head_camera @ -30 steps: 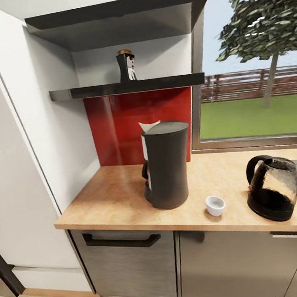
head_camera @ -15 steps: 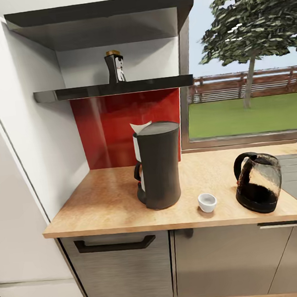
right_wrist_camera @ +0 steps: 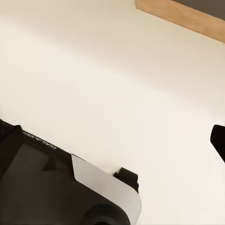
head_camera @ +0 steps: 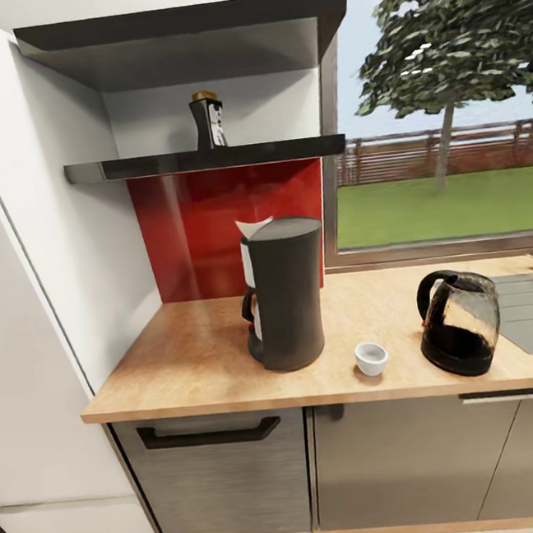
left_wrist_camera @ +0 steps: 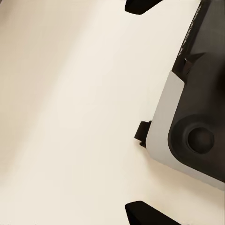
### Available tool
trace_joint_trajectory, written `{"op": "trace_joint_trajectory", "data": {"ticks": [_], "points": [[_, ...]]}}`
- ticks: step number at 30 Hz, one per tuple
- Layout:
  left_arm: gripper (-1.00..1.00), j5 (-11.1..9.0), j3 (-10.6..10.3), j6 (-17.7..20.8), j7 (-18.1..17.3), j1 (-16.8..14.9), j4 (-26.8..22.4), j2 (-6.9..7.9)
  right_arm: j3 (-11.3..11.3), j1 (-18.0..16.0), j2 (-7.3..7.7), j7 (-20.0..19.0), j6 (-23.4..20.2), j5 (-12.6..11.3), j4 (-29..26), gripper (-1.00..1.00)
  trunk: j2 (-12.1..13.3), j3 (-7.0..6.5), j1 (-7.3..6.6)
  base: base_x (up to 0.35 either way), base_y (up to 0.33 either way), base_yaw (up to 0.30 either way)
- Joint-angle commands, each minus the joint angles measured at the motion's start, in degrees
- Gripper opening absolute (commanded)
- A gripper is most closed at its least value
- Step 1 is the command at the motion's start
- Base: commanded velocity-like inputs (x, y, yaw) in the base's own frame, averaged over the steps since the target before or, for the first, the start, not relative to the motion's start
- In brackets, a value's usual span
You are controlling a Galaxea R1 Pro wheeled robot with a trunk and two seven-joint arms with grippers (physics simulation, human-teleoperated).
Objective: Set up a coffee station on the kitchen countertop: keep the coffee maker on the countertop, move the bottle of coffee from the kitchen shelf to the counter next to the coffee maker, place a paper coffee filter on top of the coffee maker, put the saucer next to the coffee maker with the coffee cup on the saucer, and place the electric kettle next to the coffee maker.
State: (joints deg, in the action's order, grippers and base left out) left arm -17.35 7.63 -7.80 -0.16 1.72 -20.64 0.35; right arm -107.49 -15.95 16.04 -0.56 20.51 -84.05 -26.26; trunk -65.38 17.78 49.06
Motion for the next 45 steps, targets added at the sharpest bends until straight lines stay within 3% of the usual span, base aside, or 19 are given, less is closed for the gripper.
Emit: {"op": "trace_joint_trajectory", "data": {"ticks": [1,19,30,34,45], "points": [[1.0,-0.58,-0.08,-0.03,-0.02,0.03,-0.1,0.01,-0.43,-0.11,0.0,-0.06,0.31,-0.6,-0.11,1.0,-0.05,0.06,0.0,-0.055,0.039,-0.001],[1.0,-0.53,-0.44,-0.09,-0.06,0.03,-0.1,-0.08,-0.44,-0.11,-0.02,-0.06,0.32,-0.59,-0.1,1.0,-0.05,0.06,0.0,-0.051,0.038,0.0],[1.0,-0.58,-0.45,-0.09,-0.09,0.03,-0.15,0.02,-0.44,-0.07,-0.13,0.23,0.32,-0.27,0.53,1.0,4.36,-1.92,-2.42,0.0,0.0,0.0],[1.0,-0.58,-0.41,-0.15,-0.1,0.03,-0.17,0.07,-0.44,-0.09,-0.32,0.27,0.36,-0.15,3.59,1.0,5.97,-2.63,-3.29,0.0,0.0,0.0],[1.0,-0.5,-0.5,-0.26,-0.18,0.03,-0.19,0.01,-0.37,-0.1,-0.56,0.33,0.39,-0.18,13.36,1.0,5.97,-2.63,-3.29,0.0,0.0,0.0]]}}
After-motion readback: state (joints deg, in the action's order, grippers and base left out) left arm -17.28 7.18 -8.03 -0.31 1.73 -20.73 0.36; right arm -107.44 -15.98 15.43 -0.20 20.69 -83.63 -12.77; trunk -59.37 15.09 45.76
